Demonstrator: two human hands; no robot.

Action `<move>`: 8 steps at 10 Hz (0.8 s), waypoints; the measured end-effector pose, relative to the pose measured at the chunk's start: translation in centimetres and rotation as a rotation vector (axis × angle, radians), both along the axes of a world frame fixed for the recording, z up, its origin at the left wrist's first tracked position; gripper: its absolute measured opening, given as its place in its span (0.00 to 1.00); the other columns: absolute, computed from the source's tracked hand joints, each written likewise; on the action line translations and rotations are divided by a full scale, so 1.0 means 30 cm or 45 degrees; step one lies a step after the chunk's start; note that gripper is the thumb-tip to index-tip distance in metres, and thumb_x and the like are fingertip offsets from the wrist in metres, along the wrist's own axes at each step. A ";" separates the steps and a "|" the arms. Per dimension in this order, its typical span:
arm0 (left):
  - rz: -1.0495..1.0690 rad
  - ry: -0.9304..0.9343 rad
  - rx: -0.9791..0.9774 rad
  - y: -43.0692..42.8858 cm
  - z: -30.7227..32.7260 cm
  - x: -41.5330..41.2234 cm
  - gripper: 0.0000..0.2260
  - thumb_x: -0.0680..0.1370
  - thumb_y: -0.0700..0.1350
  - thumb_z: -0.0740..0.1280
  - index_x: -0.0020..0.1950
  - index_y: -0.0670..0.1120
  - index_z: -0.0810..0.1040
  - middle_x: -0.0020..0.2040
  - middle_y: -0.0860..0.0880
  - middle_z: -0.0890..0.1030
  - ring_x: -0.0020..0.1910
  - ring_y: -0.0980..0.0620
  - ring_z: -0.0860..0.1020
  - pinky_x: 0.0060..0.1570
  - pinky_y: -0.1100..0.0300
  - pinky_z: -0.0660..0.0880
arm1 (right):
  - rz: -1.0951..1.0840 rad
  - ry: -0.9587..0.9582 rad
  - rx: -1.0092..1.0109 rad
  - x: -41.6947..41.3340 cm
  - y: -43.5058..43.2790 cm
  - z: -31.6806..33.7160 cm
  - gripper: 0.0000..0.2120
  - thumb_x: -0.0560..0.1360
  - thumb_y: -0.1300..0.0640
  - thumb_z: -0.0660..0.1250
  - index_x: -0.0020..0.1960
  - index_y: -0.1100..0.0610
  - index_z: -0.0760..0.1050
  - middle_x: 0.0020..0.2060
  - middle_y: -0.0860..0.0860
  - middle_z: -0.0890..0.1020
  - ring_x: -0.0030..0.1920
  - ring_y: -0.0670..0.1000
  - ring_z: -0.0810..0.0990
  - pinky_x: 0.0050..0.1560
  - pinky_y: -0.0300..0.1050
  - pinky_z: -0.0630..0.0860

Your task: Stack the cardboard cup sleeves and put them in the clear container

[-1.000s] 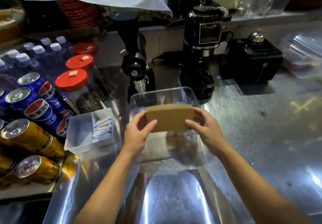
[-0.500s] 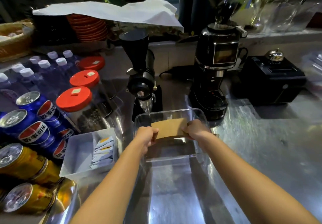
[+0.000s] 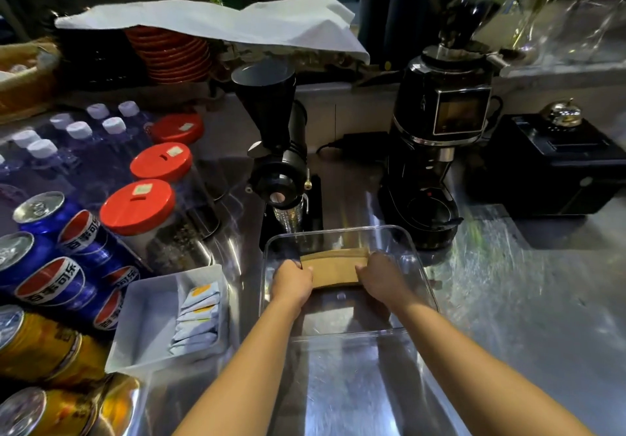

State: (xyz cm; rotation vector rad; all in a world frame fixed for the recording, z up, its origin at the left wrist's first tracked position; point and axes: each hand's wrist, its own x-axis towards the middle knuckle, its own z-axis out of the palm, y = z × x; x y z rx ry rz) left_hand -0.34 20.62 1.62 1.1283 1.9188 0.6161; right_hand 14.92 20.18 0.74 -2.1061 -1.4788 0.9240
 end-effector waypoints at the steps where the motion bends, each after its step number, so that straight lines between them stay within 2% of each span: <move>1: -0.019 0.123 0.031 -0.003 -0.006 0.000 0.13 0.76 0.46 0.65 0.56 0.39 0.75 0.58 0.40 0.79 0.57 0.40 0.75 0.53 0.55 0.70 | -0.021 0.013 0.016 0.001 0.001 -0.016 0.12 0.75 0.57 0.62 0.49 0.66 0.74 0.50 0.64 0.80 0.53 0.62 0.77 0.44 0.43 0.64; 3: -0.104 0.267 0.037 0.003 0.000 0.005 0.13 0.77 0.48 0.62 0.52 0.40 0.77 0.54 0.40 0.81 0.53 0.40 0.77 0.48 0.56 0.70 | 0.008 -0.036 0.023 -0.001 0.000 -0.011 0.13 0.76 0.56 0.60 0.49 0.66 0.73 0.51 0.64 0.79 0.53 0.62 0.77 0.46 0.46 0.68; 4: -0.183 0.324 0.049 -0.009 0.021 0.002 0.17 0.77 0.53 0.59 0.52 0.39 0.76 0.54 0.38 0.80 0.53 0.38 0.77 0.50 0.53 0.72 | 0.036 -0.056 0.039 0.002 -0.014 0.021 0.14 0.76 0.54 0.59 0.51 0.66 0.72 0.53 0.64 0.78 0.54 0.63 0.76 0.52 0.51 0.71; 5: -0.265 0.409 0.180 -0.029 0.077 0.003 0.20 0.77 0.55 0.59 0.59 0.41 0.74 0.59 0.40 0.79 0.57 0.40 0.76 0.51 0.52 0.72 | 0.086 -0.105 0.035 0.014 -0.026 0.087 0.15 0.76 0.51 0.59 0.51 0.64 0.72 0.53 0.62 0.79 0.53 0.62 0.77 0.48 0.50 0.70; 6: -0.386 0.500 0.321 -0.051 0.179 0.002 0.23 0.76 0.57 0.59 0.65 0.45 0.70 0.63 0.44 0.77 0.60 0.42 0.74 0.53 0.51 0.71 | 0.196 -0.135 -0.028 0.030 -0.021 0.198 0.17 0.75 0.50 0.62 0.56 0.62 0.72 0.55 0.59 0.79 0.53 0.58 0.77 0.51 0.49 0.74; 7: -0.480 0.581 0.514 -0.062 0.317 -0.003 0.23 0.76 0.58 0.58 0.67 0.48 0.69 0.63 0.46 0.76 0.61 0.44 0.74 0.55 0.50 0.72 | 0.297 -0.128 0.032 0.059 -0.015 0.350 0.27 0.73 0.48 0.65 0.67 0.59 0.65 0.65 0.58 0.74 0.61 0.57 0.74 0.61 0.51 0.73; 8: -0.497 0.557 0.806 -0.072 0.466 -0.009 0.23 0.75 0.58 0.60 0.66 0.49 0.71 0.62 0.47 0.77 0.61 0.45 0.74 0.56 0.51 0.72 | 0.416 -0.220 0.219 0.087 -0.027 0.512 0.33 0.72 0.46 0.66 0.71 0.57 0.59 0.71 0.56 0.67 0.69 0.55 0.67 0.68 0.49 0.65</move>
